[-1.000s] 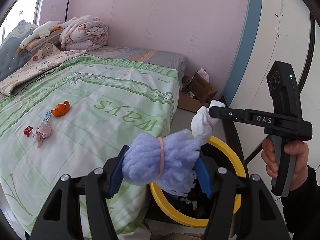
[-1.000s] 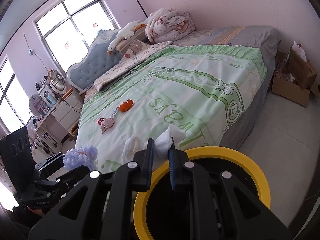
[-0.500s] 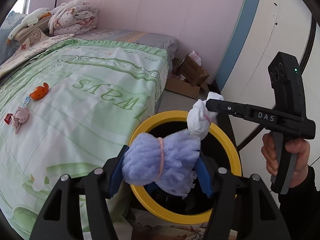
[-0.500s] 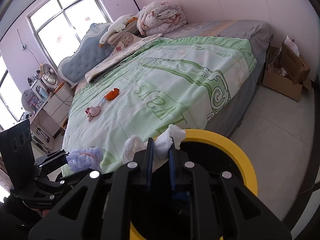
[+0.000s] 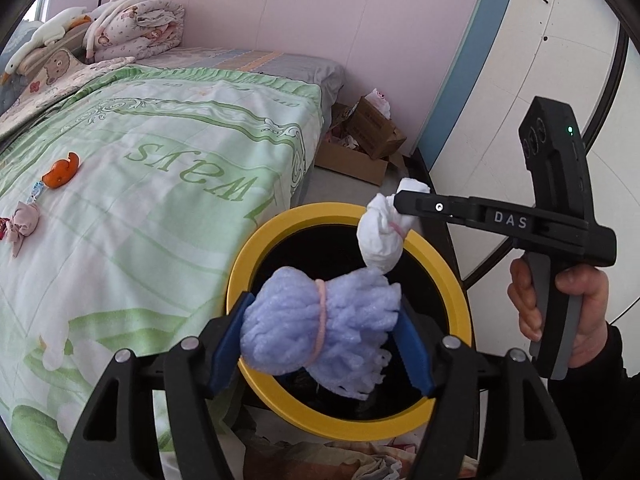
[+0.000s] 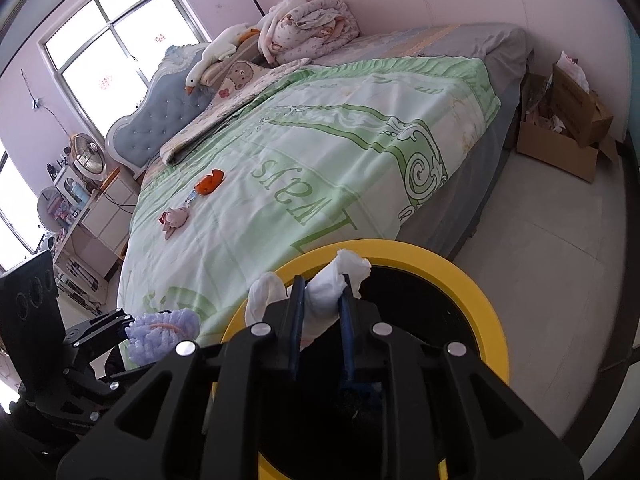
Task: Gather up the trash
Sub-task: 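Carry the lavender puff and white tissue over the bin with both tools, then open both tools to drop the puff and tissue into the bin, then move both open tools back toward the red wrapper and orange peel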
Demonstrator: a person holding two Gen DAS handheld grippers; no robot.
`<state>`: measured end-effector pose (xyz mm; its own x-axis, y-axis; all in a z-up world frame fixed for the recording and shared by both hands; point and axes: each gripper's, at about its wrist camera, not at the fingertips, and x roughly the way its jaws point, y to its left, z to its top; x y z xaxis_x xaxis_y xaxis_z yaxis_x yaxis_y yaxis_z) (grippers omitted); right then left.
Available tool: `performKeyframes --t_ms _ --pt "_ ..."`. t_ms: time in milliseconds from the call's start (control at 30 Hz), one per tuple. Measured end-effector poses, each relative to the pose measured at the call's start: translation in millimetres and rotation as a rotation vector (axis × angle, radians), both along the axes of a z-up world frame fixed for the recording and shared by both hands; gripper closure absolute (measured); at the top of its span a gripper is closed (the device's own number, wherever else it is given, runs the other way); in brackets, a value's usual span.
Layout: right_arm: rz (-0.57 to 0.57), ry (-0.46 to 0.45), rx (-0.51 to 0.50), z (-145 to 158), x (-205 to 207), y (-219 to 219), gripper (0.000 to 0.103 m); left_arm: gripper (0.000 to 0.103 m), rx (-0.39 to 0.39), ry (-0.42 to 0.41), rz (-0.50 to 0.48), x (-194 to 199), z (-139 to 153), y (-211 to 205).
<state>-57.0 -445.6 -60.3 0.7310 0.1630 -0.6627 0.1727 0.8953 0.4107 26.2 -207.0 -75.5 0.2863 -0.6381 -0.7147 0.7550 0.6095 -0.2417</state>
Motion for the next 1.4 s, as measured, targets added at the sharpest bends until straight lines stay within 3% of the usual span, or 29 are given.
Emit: performKeyframes --t_ms 100,600,867,933,1000,1400 --pt "-0.008 0.004 0.006 -0.1 0.7 -1.8 0.077 0.034 -0.019 0.022 0.003 3.3 1.3 3.2" --pt "-0.03 -0.016 -0.004 7.7 -0.4 -7.0 0.076 0.028 -0.036 0.009 0.036 11.5 6.5 11.7" --pt "-0.003 -0.046 -0.026 23.6 23.4 2.9 0.067 0.023 -0.04 -0.025 0.119 30.9 14.3 32.8" --pt "0.009 -0.054 -0.036 28.5 34.5 8.9 0.064 0.021 -0.043 -0.03 0.149 39.2 16.4 41.3" --pt "0.019 -0.062 -0.04 32.5 45.4 15.1 0.052 0.019 -0.051 -0.029 0.176 47.8 18.0 51.5" --pt "0.126 -0.055 -0.053 43.6 132.5 61.3 0.033 0.012 -0.039 -0.069 0.364 107.2 21.5 122.7"
